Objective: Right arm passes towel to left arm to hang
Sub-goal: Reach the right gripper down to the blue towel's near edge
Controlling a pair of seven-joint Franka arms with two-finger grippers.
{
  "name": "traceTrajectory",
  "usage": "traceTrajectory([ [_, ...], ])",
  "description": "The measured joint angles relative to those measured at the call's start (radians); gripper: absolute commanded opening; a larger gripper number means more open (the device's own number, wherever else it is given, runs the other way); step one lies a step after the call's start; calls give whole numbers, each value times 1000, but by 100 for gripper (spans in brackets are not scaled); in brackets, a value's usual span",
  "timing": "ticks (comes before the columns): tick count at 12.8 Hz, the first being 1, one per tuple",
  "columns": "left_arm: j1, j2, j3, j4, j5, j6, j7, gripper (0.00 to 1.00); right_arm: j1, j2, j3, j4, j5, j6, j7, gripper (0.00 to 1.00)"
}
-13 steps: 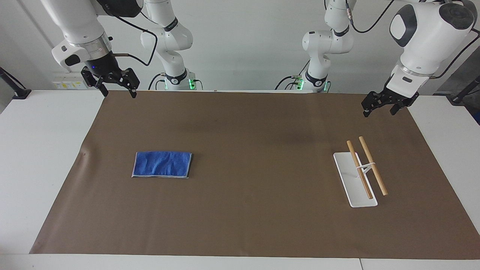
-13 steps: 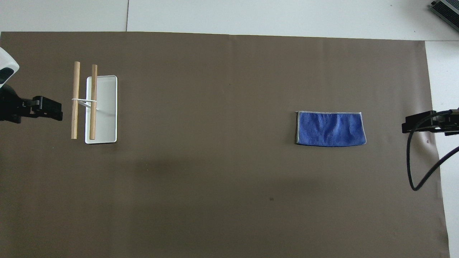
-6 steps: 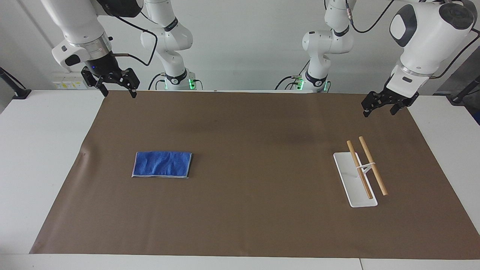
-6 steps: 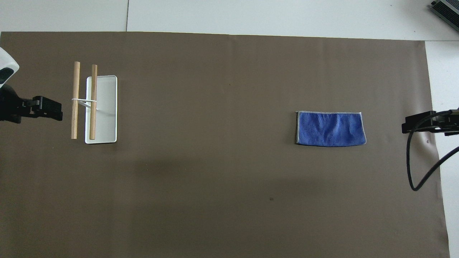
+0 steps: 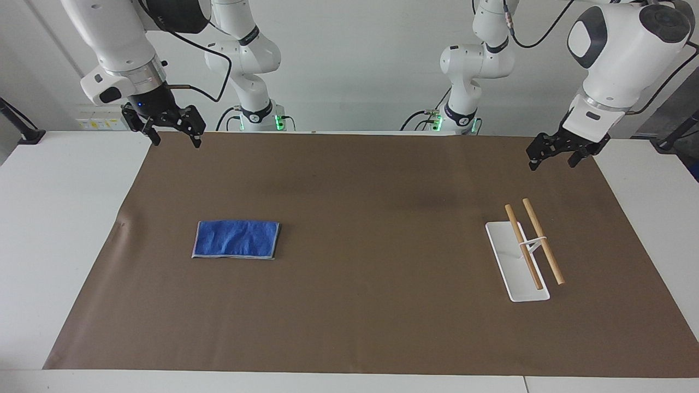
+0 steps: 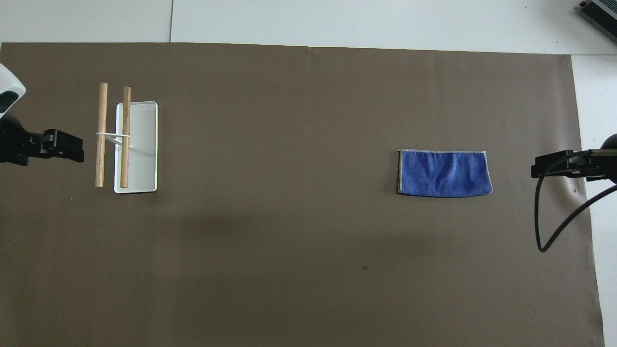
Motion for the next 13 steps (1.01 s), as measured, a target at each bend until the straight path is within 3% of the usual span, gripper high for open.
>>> traceTrajectory([
  [4, 0, 0, 0, 0, 0, 0, 0, 100, 28, 33, 3, -172, 2, 271, 0, 100],
  [13, 0, 0, 0, 0, 0, 0, 0, 100, 44, 253, 3, -407, 2, 733, -1, 100],
])
